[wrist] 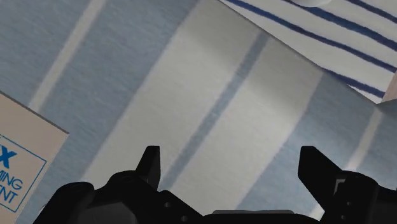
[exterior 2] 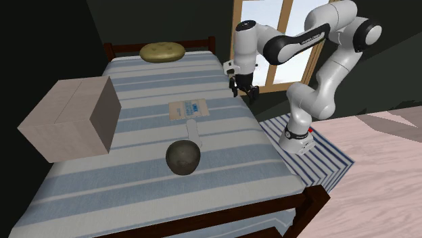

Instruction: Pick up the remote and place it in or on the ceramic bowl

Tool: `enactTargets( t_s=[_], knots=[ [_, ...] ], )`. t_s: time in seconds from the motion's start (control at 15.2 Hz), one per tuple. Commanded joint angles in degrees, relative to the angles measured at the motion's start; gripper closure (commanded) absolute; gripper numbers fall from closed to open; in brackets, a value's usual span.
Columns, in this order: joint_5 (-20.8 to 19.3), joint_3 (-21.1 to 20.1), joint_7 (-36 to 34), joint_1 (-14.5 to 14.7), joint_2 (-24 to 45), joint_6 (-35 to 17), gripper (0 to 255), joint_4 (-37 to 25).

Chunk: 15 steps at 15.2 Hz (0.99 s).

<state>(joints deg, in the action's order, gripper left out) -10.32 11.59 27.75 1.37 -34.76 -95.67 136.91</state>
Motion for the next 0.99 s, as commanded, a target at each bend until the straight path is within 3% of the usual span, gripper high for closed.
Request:
enactTargets(
  t_s=[0.0,0.46,0.92],
  knots=[
    [-1.13,2.67,6.10,0.78,2.68,-3.55,0,-0.14],
    [-0.61,10.90,26.58,4.45,16.07,-15.03,0,-4.82],
    [7.16,15.71,48.67,7.53,32.19,-23.38,0,-13.50]
  ],
)
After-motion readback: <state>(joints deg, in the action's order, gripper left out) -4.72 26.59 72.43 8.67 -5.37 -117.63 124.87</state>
